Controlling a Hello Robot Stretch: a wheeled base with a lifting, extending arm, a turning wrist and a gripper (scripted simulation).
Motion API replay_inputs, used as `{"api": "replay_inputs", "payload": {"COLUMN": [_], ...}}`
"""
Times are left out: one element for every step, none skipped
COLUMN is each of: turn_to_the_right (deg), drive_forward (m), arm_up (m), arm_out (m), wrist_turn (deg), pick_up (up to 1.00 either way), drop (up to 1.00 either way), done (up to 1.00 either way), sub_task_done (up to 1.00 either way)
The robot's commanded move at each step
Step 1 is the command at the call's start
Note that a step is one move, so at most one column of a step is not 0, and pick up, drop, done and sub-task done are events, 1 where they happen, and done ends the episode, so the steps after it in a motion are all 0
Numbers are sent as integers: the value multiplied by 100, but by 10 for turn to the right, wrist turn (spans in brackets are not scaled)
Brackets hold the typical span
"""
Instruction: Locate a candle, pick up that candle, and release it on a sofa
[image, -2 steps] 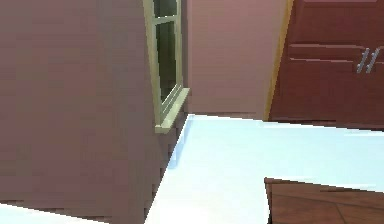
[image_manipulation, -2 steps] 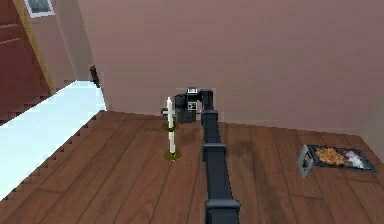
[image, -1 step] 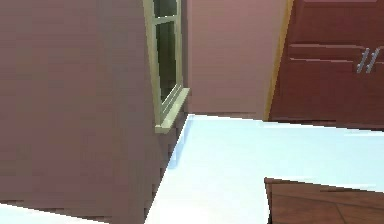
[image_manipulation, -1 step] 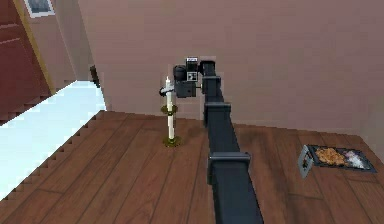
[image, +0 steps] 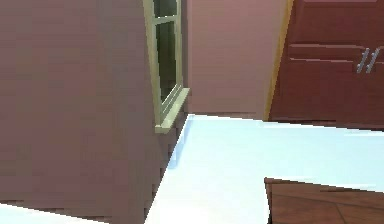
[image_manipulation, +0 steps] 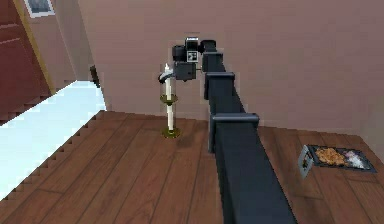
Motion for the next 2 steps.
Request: {"api": "replay_inputs", "payload": {"turn_to_the_right": [0, 0], "drive_forward": [0, 0], "arm_up": [0, 0], "arm_out": [0, 0], "wrist_turn": [-450, -450], "pick_up": [0, 0], "drop": [0, 0], "done": [0, 0], "sub_task_done": [0, 0]}}
